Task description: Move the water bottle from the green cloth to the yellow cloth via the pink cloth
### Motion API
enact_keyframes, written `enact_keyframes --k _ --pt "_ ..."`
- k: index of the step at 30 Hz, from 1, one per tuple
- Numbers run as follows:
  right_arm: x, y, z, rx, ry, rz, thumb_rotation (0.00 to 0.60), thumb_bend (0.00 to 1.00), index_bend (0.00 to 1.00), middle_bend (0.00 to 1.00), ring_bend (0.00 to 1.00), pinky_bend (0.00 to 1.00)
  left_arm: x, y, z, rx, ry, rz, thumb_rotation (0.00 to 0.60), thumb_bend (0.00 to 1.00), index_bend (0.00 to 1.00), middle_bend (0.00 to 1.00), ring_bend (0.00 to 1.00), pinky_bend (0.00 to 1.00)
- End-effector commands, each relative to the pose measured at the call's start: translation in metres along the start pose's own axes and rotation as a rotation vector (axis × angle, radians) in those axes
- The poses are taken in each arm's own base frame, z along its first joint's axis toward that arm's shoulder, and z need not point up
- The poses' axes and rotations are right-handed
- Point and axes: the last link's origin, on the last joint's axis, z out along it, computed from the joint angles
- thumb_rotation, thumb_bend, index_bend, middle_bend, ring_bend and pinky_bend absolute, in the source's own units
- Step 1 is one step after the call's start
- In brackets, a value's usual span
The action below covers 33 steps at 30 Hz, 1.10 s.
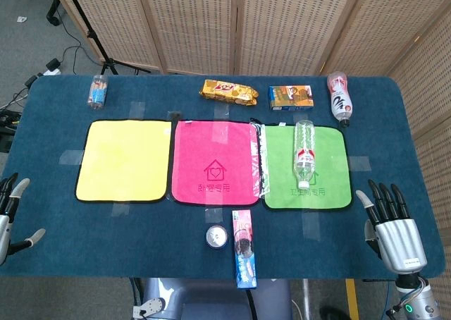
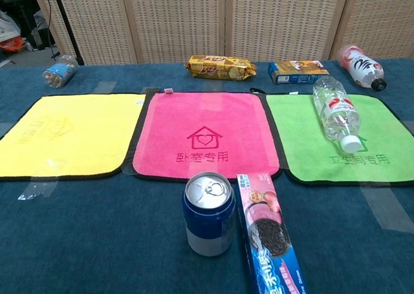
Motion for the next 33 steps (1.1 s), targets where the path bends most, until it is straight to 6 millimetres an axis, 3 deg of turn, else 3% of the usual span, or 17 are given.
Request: enact_keyframes --k 1,8,13,18,23,29,33 --pt "0.000 0.000 0.000 0.000 -0.002 0.000 0.600 0.76 0.12 0.00 0.00 0.00 0.000 0.000 0.000 0.000 -0.002 0.000 0.600 0.00 0.00 0.00 0.00 0.00" --pt "-0.003 0.008 0.013 -0.026 -0.048 0.068 0.600 0.83 0.12 0.00 0.00 0.00 -0.001 -0.001 0.002 0.010 -0.006 -0.003 0.600 0.00 0.00 0.00 0.00 0.00" --pt "-0.015 0.020 0.057 -0.071 -0.148 0.236 0.600 1.00 0.12 0.00 0.00 0.00 -0.001 -0.004 0.008 0.033 -0.013 -0.004 0.600 0.00 0.00 0.00 0.00 0.00" --pt "-0.020 0.029 0.106 -0.126 -0.219 0.420 0.600 1.00 0.12 0.00 0.00 0.00 0.000 -0.005 0.012 0.047 -0.014 -0.010 0.600 0.00 0.00 0.00 0.00 0.00" --pt "-0.029 0.037 0.155 -0.292 -0.348 0.712 0.600 1.00 0.12 0.00 0.00 0.08 -0.006 -0.006 0.019 0.062 -0.044 -0.008 0.600 0.00 0.00 0.00 0.00 0.00" --pt "-0.041 0.041 0.187 -0.436 -0.457 0.932 0.600 1.00 0.12 0.00 0.00 0.08 -0.011 -0.005 0.027 0.070 -0.070 -0.001 0.600 0.00 0.00 0.00 0.00 0.00" --pt "-0.050 0.040 0.202 -0.483 -0.518 0.974 0.600 1.00 0.12 0.00 0.00 0.08 -0.013 -0.006 0.031 0.077 -0.083 -0.002 0.600 0.00 0.00 0.00 0.00 0.00"
